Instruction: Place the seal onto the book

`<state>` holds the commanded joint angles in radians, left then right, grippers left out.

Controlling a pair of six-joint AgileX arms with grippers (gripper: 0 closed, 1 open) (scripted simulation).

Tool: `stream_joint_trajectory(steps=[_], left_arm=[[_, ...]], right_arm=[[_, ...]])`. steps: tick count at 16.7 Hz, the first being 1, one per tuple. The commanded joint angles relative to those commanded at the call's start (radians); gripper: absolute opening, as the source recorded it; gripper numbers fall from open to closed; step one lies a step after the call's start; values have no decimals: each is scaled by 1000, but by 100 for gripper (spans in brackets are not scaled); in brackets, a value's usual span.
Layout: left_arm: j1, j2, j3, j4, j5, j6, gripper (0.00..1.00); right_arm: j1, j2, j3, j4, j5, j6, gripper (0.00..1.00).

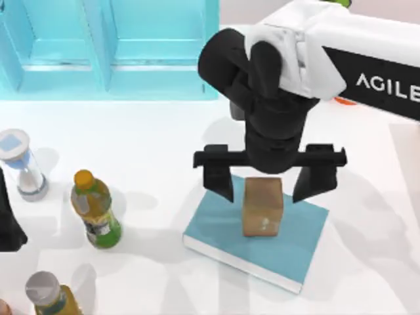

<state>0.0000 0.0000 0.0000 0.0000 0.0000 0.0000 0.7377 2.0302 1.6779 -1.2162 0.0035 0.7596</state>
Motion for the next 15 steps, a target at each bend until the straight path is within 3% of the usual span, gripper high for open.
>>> stream_joint_trajectory(steps=[15], left_arm=[[0,0,0,0,0,0,100]], right_arm=[[-3,-7,108,-115,0,-1,100]])
